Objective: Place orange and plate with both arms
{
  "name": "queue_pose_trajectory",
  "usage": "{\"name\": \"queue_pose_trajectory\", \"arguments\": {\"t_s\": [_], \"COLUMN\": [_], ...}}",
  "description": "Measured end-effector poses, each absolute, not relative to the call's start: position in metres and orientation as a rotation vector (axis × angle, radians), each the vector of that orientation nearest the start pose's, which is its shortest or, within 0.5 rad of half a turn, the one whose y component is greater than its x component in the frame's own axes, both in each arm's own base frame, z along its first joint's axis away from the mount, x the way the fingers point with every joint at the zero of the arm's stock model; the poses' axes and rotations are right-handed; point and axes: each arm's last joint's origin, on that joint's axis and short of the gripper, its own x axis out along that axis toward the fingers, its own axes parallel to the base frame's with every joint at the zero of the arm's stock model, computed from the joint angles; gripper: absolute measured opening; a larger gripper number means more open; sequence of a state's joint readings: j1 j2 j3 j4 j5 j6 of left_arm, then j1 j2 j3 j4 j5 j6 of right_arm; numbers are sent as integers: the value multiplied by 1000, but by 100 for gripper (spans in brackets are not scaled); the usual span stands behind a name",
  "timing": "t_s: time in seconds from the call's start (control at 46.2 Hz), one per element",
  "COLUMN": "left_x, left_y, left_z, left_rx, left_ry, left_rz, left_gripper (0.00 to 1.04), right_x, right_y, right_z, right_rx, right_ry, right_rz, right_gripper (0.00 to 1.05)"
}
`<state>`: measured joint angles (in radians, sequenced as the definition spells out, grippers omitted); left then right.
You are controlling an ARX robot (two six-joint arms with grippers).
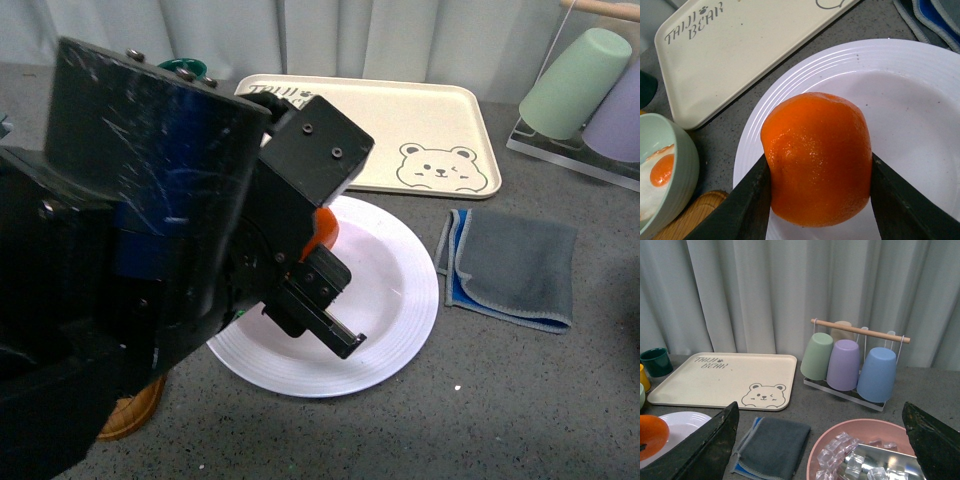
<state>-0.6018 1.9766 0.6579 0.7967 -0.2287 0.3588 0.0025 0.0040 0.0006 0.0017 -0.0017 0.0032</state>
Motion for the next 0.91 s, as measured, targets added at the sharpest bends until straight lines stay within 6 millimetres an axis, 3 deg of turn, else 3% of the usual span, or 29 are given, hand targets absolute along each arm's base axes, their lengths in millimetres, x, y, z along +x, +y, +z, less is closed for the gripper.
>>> {"name": "queue_pose_trajectory", "arguments": {"t_s": [0.173, 0.454, 0.822, 0.866, 0.909], "left_x": [274, 267, 244, 243, 238], "left_y": [-191, -193, -172, -168, -153], "left_z": [61, 67, 122, 127, 129], "left_rx": [590, 642, 445, 380, 228], "left_ry": [408, 359, 270, 226, 117], "left_rz": [-491, -517, -384, -293, -103], "left_gripper": [48, 100, 98, 94, 84], "right_x": [98, 98, 98, 98, 98], "right_y": [0, 0, 0, 0, 0], "right_z": [164, 164, 164, 164, 164], "right_rx": [3, 3, 3, 3, 3], "right_ry": [2, 1, 1, 1, 1], "right_rz": [4, 4, 4, 4, 5], "right_gripper": [95, 95, 95, 95, 95]}}
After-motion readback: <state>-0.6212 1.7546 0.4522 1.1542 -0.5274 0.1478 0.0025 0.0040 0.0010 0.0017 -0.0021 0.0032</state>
